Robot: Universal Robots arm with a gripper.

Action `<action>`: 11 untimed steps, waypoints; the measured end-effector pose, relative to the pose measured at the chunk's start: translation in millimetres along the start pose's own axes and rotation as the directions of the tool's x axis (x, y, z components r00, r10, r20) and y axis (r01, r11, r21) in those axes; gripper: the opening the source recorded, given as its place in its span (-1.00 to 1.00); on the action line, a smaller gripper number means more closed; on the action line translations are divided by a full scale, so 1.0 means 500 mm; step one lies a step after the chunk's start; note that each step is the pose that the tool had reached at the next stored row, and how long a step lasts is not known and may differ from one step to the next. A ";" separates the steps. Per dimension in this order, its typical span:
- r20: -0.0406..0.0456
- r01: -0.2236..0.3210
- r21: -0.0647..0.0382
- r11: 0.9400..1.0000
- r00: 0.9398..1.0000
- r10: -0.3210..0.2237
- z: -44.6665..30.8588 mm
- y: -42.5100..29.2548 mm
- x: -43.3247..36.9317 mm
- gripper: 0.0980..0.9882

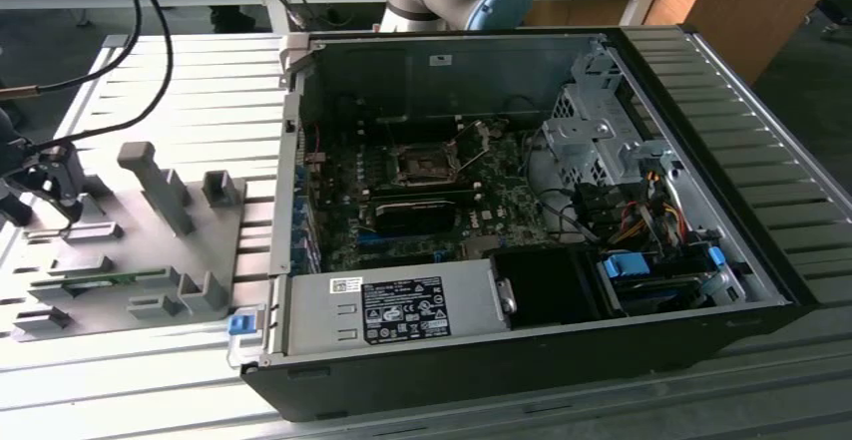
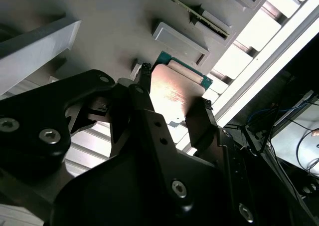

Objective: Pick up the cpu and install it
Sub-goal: 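Pick up the cpu and move it towards the insertion slot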

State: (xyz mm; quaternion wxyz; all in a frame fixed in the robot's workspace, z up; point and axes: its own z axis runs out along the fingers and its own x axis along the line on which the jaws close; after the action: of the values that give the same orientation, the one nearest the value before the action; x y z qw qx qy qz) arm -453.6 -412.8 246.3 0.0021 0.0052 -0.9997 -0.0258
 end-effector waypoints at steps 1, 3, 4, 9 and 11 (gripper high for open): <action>0.000 0.000 0.000 1.000 1.000 0.000 -0.001 0.000 0.000 -0.03; 0.000 0.000 0.000 1.000 1.000 0.000 -0.002 0.000 0.000 -0.03; 0.000 0.000 0.000 1.000 1.000 0.000 -0.003 0.000 0.000 -0.03; 0.000 0.000 0.000 1.000 1.000 0.000 -0.007 0.000 0.000 -0.03; 0.000 0.000 0.000 1.000 1.000 0.000 -0.008 0.001 0.000 -0.03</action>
State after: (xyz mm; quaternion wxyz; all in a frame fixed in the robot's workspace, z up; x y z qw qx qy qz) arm -453.6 -412.8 250.4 0.0022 0.0052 -0.9997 -0.0257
